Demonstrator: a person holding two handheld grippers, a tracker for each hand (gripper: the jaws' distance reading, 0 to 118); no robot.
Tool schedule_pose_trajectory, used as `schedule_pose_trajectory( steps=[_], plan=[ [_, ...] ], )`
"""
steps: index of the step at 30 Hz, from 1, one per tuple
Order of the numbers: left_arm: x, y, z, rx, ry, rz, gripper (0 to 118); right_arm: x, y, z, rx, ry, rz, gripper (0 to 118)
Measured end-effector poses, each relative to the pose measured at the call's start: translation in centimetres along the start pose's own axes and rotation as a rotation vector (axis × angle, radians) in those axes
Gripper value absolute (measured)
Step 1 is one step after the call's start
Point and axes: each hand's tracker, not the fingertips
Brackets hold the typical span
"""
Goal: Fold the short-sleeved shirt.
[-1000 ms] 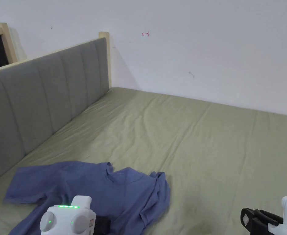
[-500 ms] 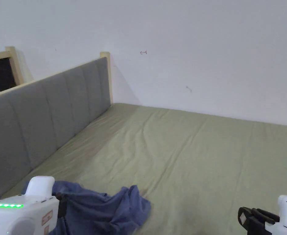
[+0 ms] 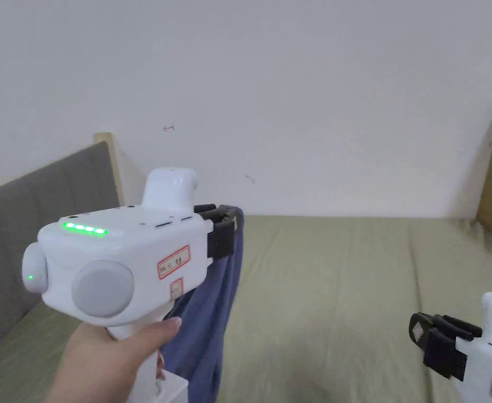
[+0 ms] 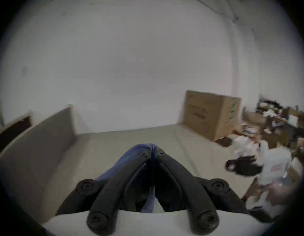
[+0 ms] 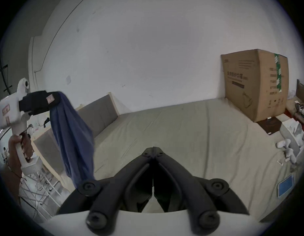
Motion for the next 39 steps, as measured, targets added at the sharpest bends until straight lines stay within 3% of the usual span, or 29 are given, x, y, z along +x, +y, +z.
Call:
schedule_pose_trajectory(
  steps=[4,10,11,12,14,18,21,24,27,28,29,32,36,39],
  plan=[
    [4.2,-1.0,-6.9,-0.101,-0.089,0.004,1,2.7,0.6,2.6,0.047,-0.055,-0.001,0],
    [8.7,-8.5,-17.1,-0.537,-0.181,0.193,3,6.2,-0.2,4.3,0.06,-0.122,-0.022,0],
    [9.3,-10.3,-18.4,-0.608,-0.193,0.198,15,7.2,-0.8,3.7,0.034,-0.15,-0.023,0],
    [9.8,-11.9,-19.4,-0.665,-0.211,0.212,37,7.6,-1.2,3.5,0.011,-0.175,-0.024,0],
    [10.4,-15.1,-20.6,-0.787,-0.264,0.314,106,8.6,-2.3,3.1,-0.015,-0.182,-0.042,0],
    [9.9,-19.2,-22.1,-0.88,-0.305,0.447,102,9.7,-3.8,2.5,-0.06,-0.188,-0.065,0],
    [8.9,-18.8,-21.8,-0.844,-0.322,0.489,103,9.2,-3.8,2.6,-0.069,-0.197,-0.064,0],
    [7.5,-16.5,-19.8,-0.74,-0.313,0.492,103,9.1,-3.8,2.4,-0.071,-0.207,-0.074,0],
    [5.9,-13.2,-15.6,-0.495,-0.249,0.411,99,9.0,-3.5,2.3,-0.052,-0.201,-0.099,0],
    [5.2,-12.3,-13.9,-0.409,-0.22,0.377,92,8.9,-3.4,2.3,-0.044,-0.199,-0.104,0],
    [4.5,-11.6,-12.1,-0.34,-0.195,0.348,74,8.8,-3.3,2.3,-0.035,-0.198,-0.106,0],
    [3.1,-11.1,-7.0,-0.182,-0.117,0.272,0,8.3,-3.0,2.5,-0.005,-0.204,-0.099,0],
    [2.7,-11.3,-2.4,-0.14,0.126,0.157,0,7.9,-3.1,2.6,0.04,-0.208,-0.095,0],
    [0.5,-12.8,-1.8,-0.191,0.121,0.213,0,7.6,-2.9,2.7,0.05,-0.203,-0.108,0]
  ],
)
